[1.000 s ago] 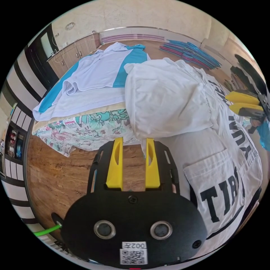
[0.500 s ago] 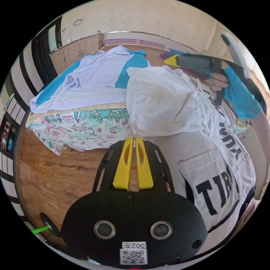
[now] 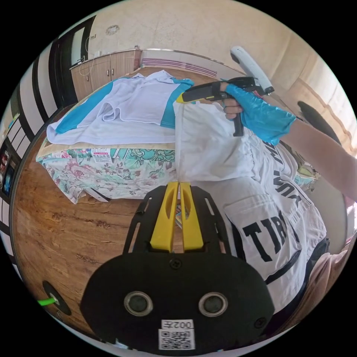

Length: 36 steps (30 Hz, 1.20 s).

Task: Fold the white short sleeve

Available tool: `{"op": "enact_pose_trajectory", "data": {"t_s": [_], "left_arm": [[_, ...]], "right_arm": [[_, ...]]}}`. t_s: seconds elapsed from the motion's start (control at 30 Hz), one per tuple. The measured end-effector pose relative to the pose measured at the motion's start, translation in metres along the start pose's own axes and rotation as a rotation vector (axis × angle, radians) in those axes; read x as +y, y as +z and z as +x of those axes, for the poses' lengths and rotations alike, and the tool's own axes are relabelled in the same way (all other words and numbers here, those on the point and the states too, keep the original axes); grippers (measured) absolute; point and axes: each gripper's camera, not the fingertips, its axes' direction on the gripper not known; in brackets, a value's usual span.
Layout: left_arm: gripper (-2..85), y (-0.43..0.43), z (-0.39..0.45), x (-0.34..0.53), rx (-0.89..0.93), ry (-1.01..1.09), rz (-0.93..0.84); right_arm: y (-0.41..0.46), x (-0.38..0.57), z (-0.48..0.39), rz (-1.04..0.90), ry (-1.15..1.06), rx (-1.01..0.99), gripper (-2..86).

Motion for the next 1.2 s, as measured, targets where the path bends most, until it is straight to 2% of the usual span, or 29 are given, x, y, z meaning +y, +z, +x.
{"op": "enact_pose_trajectory", "data": {"t_s": [0.1, 0.27, 0.43, 0.63, 0.73, 0.87, 1.07, 1.2], "left_arm": [[-1.0, -0.007, -0.002, 0.000, -0.009, 0.005, 0.031], [-1.0, -0.005, -0.006, -0.005, -0.022, 0.013, 0.017], [-1.0, -0.002, -0.013, -0.006, -0.044, -0.014, 0.009], [-1.0, -0.006, -0.014, -0.008, -0.069, -0.039, 0.001], [-1.0, -0.009, -0.012, -0.010, -0.075, -0.039, 0.001], [-1.0, -0.011, -0.009, -0.016, -0.050, -0.036, -0.024], [-1.6, -0.032, 0.001, -0.022, -0.080, -0.067, -0.002], [-1.5, -0.042, 0.023, -0.036, -0.048, -0.006, 0.001]], "right_arm": [[-0.004, -0.008, 0.002, 0.054, -0.012, 0.045, 0.4], [0.026, -0.022, 0.005, -0.062, -0.043, 0.108, 0.5], [0.037, -0.028, 0.006, -0.098, -0.055, 0.126, 1.8], [0.002, -0.030, 0.014, -0.052, -0.063, 0.106, 5.4], [-0.037, -0.012, 0.017, 0.001, -0.083, 0.123, 6.1], [-0.078, 0.036, 0.020, -0.055, -0.117, 0.177, 6.9], [-0.106, 0.122, 0.005, -0.146, -0.089, 0.199, 8.1], [-0.107, 0.155, -0.007, -0.152, -0.051, 0.159, 8.2]]}}
